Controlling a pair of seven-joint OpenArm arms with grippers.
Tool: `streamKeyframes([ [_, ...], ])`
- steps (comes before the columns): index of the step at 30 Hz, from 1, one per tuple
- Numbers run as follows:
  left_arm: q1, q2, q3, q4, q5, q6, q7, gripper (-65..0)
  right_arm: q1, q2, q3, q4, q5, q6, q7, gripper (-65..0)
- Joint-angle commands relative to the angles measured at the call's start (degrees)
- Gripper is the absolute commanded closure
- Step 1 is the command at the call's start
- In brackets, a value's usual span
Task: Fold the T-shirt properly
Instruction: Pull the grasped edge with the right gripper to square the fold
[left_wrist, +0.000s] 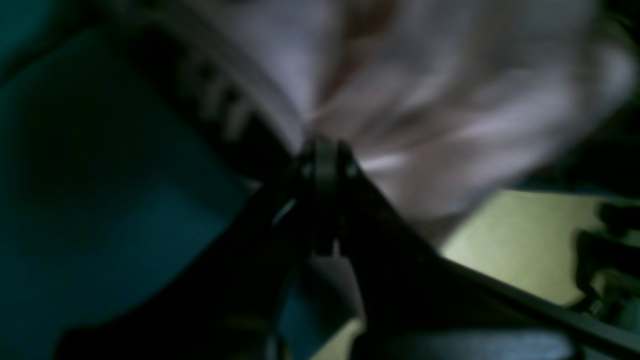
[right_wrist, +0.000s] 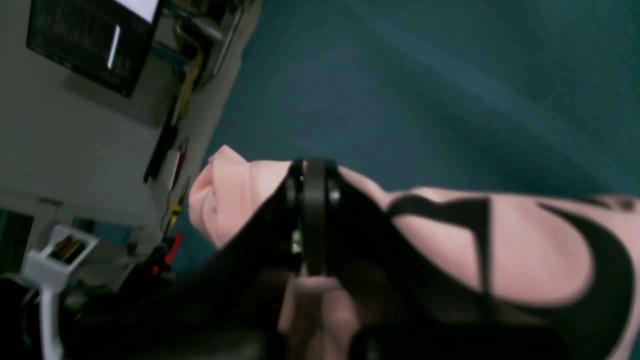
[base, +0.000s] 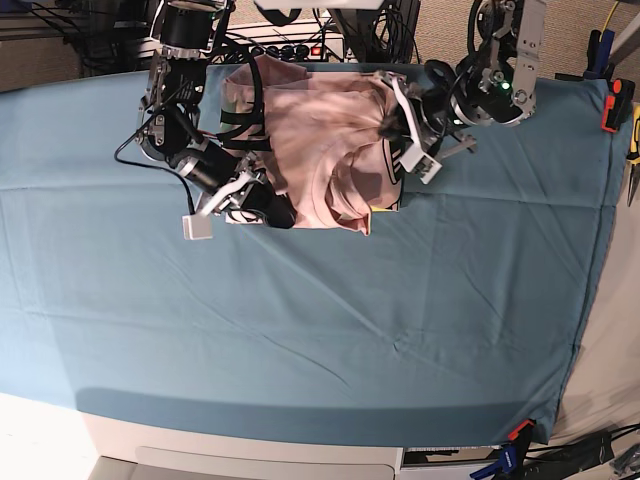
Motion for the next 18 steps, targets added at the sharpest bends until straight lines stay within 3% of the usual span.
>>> streamKeyframes([
  [1,-0.11,-0.17,-0.17,0.85,-0.33,-0.15,-0.87,0.0,1.4,0.2,0.02,0.83,1.81,0.54,0.37,0.0],
  [5,-0.11,-0.15,-0.17,0.87,-1.4,-0.26,-0.85,0.0,2.91,0.2,0.02,2.56,1.79,0.54,-0.02,-1.1],
  [6,-0.11,-0.15,-0.17,0.87,-1.86,-0.5,-0.85,-0.4,3.3,0.24,0.09,3.52,1.73,0.54,0.0,-7.7],
  [9,-0.11,-0.15,-0.17,0.9,-2.27,-2.38,-0.68,-14.2,4.57,0.37,1.99,7.3,-1.49,0.54,0.55,-21.6],
  [13,-0.09,-0.17,-0.17,0.9,-2.27,-2.34,-0.22,-26.5,6.88,0.37,9.18,12.13,-6.19,0.54,-0.74,-22.5],
  [15,-0.09,-0.15,-0.17,0.9,-2.29,-2.32,-0.24,-27.3,8.31,0.72,13.18,11.8,-10.19,0.48,-0.59,-22.5],
  [18,-0.11,-0.15,-0.17,0.9,-2.32,-2.34,-0.26,-27.3,8.98,2.21,16.96,8.7,-11.43,-2.71,-0.94,-22.5],
])
